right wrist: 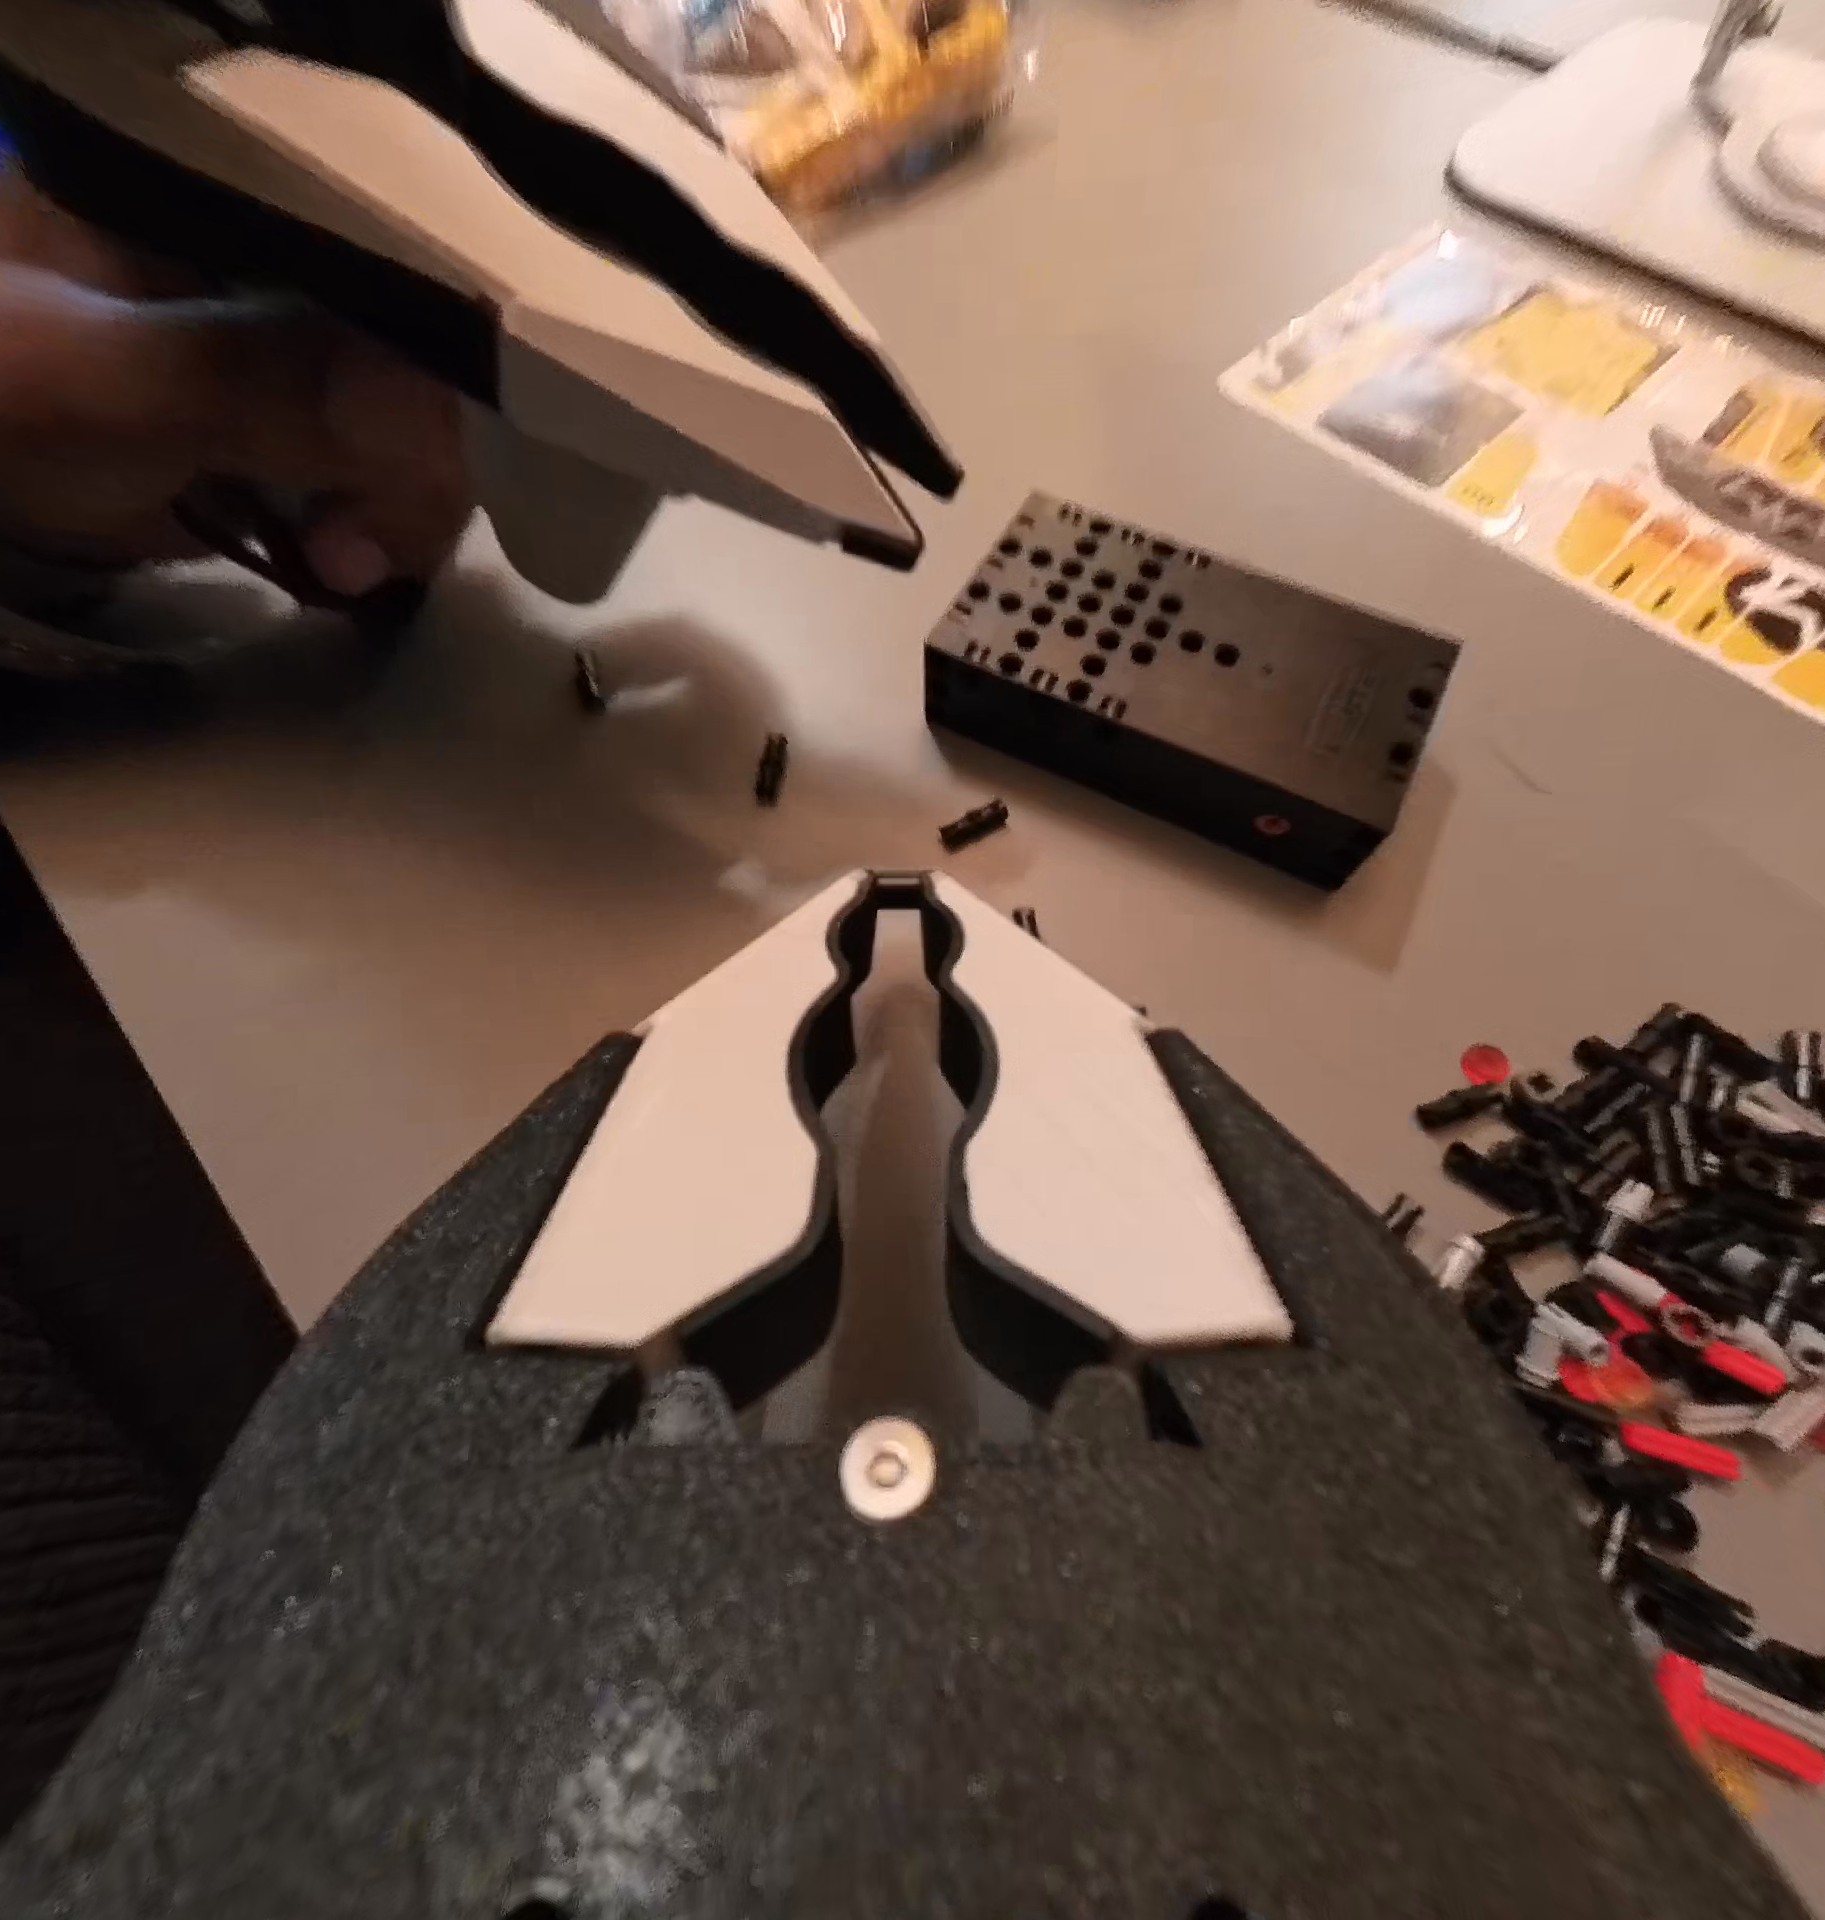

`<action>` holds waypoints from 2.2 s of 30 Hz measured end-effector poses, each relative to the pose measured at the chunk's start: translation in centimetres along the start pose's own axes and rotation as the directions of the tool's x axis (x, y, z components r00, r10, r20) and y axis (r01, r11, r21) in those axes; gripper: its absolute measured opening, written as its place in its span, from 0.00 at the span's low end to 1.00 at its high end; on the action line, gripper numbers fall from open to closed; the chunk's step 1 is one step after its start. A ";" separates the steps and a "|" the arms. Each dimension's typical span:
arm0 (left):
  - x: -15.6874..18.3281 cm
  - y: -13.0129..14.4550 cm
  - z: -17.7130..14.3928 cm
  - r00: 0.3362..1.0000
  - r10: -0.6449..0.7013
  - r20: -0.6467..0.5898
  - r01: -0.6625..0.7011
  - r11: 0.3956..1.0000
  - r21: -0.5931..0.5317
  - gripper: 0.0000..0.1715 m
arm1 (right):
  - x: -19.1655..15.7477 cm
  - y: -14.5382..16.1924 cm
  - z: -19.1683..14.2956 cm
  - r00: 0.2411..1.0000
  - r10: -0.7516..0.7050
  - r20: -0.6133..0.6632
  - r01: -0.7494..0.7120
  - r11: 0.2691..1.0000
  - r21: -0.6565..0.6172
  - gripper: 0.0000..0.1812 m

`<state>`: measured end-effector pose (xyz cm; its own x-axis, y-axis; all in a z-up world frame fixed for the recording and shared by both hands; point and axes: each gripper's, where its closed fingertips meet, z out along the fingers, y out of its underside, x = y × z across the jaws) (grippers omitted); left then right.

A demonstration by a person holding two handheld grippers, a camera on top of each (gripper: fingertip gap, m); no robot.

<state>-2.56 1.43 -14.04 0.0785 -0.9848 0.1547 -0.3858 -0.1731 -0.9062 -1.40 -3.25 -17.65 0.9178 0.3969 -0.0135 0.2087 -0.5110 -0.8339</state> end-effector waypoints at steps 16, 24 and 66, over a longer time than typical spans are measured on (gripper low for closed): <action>7.2 -1.9 -1.7 0.919 0.009 -0.395 0.047 0.990 0.133 0.12 | -0.3 -6.1 -5.1 0.900 0.253 0.354 -0.398 0.808 0.434 0.04; 6.2 -3.6 -2.8 0.709 -0.340 -0.617 0.465 0.884 0.046 0.12 | -1.7 -7.5 -5.2 0.969 -0.183 -0.166 0.242 0.833 0.498 0.04; 6.6 -3.4 -4.2 0.518 -0.427 -0.742 0.564 0.822 -0.079 0.03 | -4.0 -6.9 -5.0 0.758 -0.461 -0.460 0.643 0.644 0.414 0.12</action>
<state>-4.59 -4.50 -8.28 -0.4765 -0.4444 0.7586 -0.3456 -0.6987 -0.6264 -4.82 -5.12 -9.03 0.7553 0.1857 0.6286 0.5847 0.2424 -0.7742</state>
